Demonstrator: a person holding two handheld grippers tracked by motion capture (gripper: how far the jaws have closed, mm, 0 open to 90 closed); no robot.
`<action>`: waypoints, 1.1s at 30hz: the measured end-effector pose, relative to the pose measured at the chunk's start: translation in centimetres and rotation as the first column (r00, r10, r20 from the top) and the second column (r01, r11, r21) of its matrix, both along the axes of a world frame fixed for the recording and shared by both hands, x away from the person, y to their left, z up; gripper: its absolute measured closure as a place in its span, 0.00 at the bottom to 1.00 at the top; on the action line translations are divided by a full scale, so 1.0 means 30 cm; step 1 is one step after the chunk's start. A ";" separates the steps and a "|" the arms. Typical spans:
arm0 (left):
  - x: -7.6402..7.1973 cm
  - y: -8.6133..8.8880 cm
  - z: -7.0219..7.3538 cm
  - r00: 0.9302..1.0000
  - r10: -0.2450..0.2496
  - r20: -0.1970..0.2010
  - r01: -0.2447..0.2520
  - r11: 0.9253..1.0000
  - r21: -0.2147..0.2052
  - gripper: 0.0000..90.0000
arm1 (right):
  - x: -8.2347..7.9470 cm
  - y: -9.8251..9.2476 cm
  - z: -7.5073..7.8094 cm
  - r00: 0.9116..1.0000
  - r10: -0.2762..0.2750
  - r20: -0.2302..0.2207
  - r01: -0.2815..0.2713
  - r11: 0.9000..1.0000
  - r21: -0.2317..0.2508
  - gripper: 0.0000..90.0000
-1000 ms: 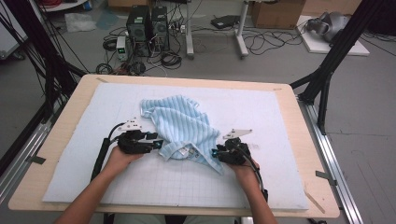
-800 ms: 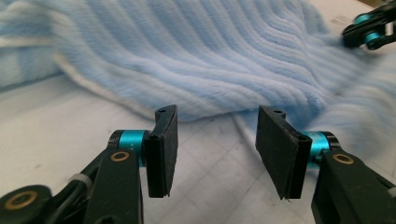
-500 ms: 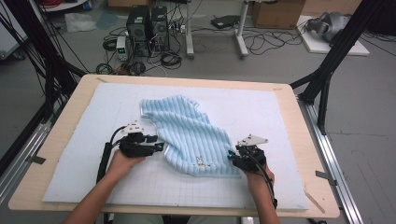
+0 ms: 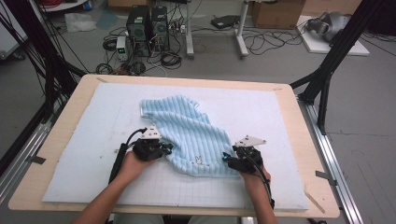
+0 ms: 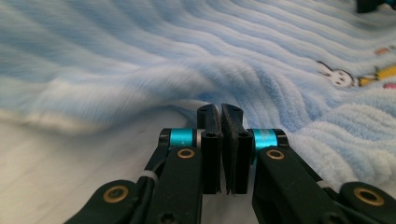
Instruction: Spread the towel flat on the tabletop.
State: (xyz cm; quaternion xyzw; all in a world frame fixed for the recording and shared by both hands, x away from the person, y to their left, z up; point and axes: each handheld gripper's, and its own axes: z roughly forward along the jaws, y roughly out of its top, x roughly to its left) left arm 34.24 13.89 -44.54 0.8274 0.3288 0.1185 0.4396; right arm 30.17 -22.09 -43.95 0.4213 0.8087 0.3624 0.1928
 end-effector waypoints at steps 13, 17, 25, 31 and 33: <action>-0.022 0.260 -0.009 0.988 0.152 -0.008 -0.152 0.984 -0.096 0.76 | 0.019 0.113 -0.008 0.997 0.072 -0.023 -0.070 0.995 0.073 0.55; -0.029 0.284 -0.007 0.987 0.157 -0.018 -0.158 0.980 -0.120 0.57 | 0.030 0.168 -0.023 0.992 0.117 -0.042 -0.113 0.991 0.073 0.58; -0.015 0.249 -0.009 0.995 0.091 -0.048 -0.097 0.982 -0.164 0.52 | 0.060 0.189 -0.025 0.996 0.085 0.035 -0.084 0.996 -0.020 0.95; 0.026 0.163 -0.013 0.997 0.069 -0.016 -0.070 0.997 -0.018 0.89 | 0.067 0.188 -0.027 0.997 0.071 0.040 -0.069 0.997 -0.032 0.95; 0.050 0.155 -0.005 0.993 0.117 0.022 -0.117 0.993 -0.009 0.94 | 0.079 0.181 -0.028 0.998 0.042 0.048 -0.040 0.998 -0.042 0.95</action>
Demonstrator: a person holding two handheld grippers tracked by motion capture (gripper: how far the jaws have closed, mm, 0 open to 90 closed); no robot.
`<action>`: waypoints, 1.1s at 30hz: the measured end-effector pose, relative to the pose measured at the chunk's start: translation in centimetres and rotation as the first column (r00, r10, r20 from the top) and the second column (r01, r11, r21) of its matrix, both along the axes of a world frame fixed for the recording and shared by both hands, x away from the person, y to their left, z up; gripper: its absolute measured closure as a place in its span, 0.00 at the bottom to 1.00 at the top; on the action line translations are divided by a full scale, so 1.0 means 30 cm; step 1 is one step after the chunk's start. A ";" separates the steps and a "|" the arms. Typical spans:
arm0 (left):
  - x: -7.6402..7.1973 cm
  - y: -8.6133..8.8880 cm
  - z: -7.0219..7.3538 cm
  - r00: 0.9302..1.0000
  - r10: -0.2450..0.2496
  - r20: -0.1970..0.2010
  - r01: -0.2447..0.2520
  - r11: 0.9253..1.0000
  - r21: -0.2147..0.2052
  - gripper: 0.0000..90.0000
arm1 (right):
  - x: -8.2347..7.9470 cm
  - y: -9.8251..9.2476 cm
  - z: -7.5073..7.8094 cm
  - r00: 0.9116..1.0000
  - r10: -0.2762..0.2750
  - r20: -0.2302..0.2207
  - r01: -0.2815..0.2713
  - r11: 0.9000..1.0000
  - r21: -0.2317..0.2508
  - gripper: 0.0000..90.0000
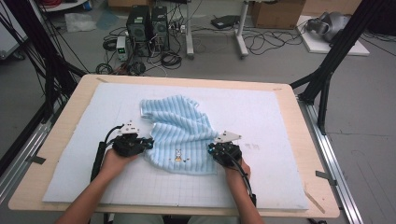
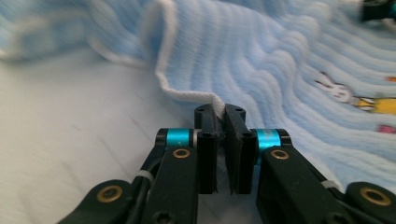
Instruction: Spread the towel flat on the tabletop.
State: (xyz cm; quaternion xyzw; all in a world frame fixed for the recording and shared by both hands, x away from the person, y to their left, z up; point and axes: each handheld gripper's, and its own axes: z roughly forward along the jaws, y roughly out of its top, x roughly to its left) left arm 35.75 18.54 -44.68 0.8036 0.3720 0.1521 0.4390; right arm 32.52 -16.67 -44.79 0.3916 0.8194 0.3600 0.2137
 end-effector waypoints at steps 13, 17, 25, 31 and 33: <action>0.034 0.018 0.009 0.995 0.094 -0.029 -0.096 0.993 -0.069 0.63 | 0.031 -0.034 0.018 0.994 -0.100 0.050 0.100 0.995 0.015 0.68; -0.023 0.056 0.009 0.999 0.039 -0.026 -0.041 0.996 -0.081 0.63 | -0.006 -0.084 0.042 0.998 -0.062 0.031 0.059 0.995 0.079 0.62; -0.095 0.116 0.010 0.998 0.053 -0.017 -0.054 0.995 -0.079 0.65 | -0.078 -0.124 0.054 0.999 -0.021 0.026 0.018 0.995 0.101 0.62; -0.129 0.101 -0.011 0.996 -0.074 -0.040 0.071 0.995 -0.076 0.71 | -0.096 -0.123 0.052 0.999 0.042 0.021 -0.044 0.990 0.134 0.65; -0.123 0.079 -0.012 0.994 -0.088 -0.056 0.086 0.996 -0.037 0.71 | -0.095 -0.114 0.045 0.998 0.058 0.010 -0.059 0.990 0.127 0.65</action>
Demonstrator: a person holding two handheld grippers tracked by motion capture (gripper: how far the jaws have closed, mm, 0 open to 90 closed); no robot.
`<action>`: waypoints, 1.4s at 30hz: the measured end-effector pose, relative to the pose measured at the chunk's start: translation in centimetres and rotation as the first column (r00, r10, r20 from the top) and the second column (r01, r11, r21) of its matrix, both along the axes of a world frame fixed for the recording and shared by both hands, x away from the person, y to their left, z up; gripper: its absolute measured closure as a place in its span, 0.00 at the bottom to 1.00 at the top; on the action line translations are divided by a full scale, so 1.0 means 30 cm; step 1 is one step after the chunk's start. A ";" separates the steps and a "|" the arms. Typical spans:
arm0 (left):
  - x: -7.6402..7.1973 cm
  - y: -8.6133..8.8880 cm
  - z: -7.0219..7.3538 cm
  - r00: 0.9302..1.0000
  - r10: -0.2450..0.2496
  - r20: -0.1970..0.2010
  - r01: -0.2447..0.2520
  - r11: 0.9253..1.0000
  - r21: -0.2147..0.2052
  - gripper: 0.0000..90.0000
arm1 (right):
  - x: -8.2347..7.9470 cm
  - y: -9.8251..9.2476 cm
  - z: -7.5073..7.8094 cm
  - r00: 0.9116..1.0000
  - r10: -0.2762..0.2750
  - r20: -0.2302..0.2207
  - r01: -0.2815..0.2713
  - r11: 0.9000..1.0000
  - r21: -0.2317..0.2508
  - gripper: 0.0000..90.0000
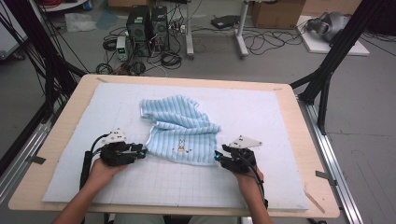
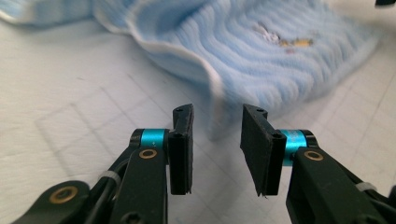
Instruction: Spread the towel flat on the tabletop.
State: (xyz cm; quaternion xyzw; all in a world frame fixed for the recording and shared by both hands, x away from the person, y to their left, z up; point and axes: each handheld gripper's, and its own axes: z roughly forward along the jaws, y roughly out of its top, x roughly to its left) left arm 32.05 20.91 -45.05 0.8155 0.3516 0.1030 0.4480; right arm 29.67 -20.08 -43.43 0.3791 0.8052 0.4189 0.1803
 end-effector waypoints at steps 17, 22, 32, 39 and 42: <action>-0.054 0.007 -0.001 0.994 -0.101 -0.036 0.100 0.995 -0.029 0.94 | -0.006 0.040 -0.032 0.986 0.108 -0.124 -0.116 0.991 -0.062 0.96; -0.145 0.033 -0.004 0.983 -0.172 -0.060 0.169 0.984 -0.047 0.94 | -0.063 0.009 -0.029 0.970 0.180 -0.163 -0.187 0.982 -0.031 0.96; -0.244 0.075 0.040 0.959 -0.282 -0.037 0.271 0.945 -0.182 0.93 | -0.173 -0.042 0.026 0.961 0.241 -0.137 -0.237 0.970 0.046 0.94; -0.177 0.079 0.046 0.998 -0.062 0.018 0.063 0.987 -0.150 0.50 | -0.100 -0.009 0.012 0.994 0.080 -0.076 -0.083 0.996 -0.032 0.68; -0.116 0.057 0.058 0.999 0.025 0.045 -0.019 0.992 -0.121 0.49 | -0.053 0.023 0.010 0.996 0.055 -0.072 -0.057 0.998 -0.030 0.66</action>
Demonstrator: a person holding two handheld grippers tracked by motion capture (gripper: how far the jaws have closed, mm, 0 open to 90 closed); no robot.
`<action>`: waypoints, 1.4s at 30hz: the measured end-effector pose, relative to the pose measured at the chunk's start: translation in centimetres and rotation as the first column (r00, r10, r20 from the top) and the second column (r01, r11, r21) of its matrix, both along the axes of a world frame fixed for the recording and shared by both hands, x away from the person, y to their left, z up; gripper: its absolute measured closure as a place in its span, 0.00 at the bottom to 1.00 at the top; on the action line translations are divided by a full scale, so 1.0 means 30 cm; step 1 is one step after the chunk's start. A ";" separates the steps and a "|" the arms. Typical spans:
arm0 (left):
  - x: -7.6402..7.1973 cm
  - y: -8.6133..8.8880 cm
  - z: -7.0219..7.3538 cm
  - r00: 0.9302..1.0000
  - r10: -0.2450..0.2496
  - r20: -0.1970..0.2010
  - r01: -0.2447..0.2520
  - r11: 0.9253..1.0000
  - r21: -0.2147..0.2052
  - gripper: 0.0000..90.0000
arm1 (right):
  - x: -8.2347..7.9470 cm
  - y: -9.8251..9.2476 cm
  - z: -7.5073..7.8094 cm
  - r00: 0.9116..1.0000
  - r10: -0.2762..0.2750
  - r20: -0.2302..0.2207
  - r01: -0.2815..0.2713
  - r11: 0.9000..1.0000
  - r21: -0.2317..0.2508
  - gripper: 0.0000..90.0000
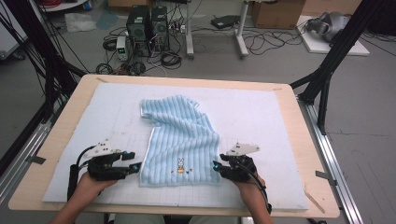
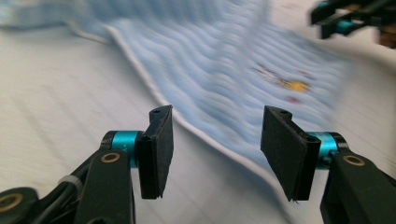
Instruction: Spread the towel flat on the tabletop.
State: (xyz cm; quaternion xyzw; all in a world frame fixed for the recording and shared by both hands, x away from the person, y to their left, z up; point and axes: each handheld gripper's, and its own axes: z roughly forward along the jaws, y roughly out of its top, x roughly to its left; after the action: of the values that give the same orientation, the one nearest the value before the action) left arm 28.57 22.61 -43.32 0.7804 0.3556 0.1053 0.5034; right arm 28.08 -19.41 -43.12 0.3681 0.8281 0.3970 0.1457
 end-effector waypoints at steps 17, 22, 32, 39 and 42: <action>0.128 -0.168 -0.047 0.999 -0.038 -0.026 0.042 0.978 0.206 0.95 | 0.000 0.058 -0.041 0.962 0.234 -0.138 -0.231 0.972 0.033 0.95; 0.048 -0.103 -0.050 0.995 -0.085 -0.056 0.093 0.981 0.168 0.95 | -0.053 0.039 -0.040 0.930 0.314 -0.191 -0.306 0.949 0.071 0.95; 0.019 -0.039 -0.036 0.998 -0.046 -0.044 0.051 0.993 0.105 0.71 | 0.001 0.031 0.016 0.978 0.198 -0.072 -0.183 0.967 0.177 0.66; 0.115 -0.038 -0.003 0.998 0.060 0.029 -0.062 0.997 0.049 0.62 | 0.148 0.077 0.001 0.999 -0.037 0.031 0.035 0.997 0.070 0.68; 0.147 -0.038 -0.008 0.995 0.098 0.027 -0.099 0.995 0.028 0.62 | 0.195 0.111 -0.023 0.998 -0.055 0.007 0.055 0.998 0.021 0.72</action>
State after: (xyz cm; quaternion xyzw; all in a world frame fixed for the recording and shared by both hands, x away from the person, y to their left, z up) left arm 32.98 21.47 -43.55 0.7679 0.3858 0.1451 0.4903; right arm 33.93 -16.07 -43.82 0.3910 0.8127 0.4029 0.1558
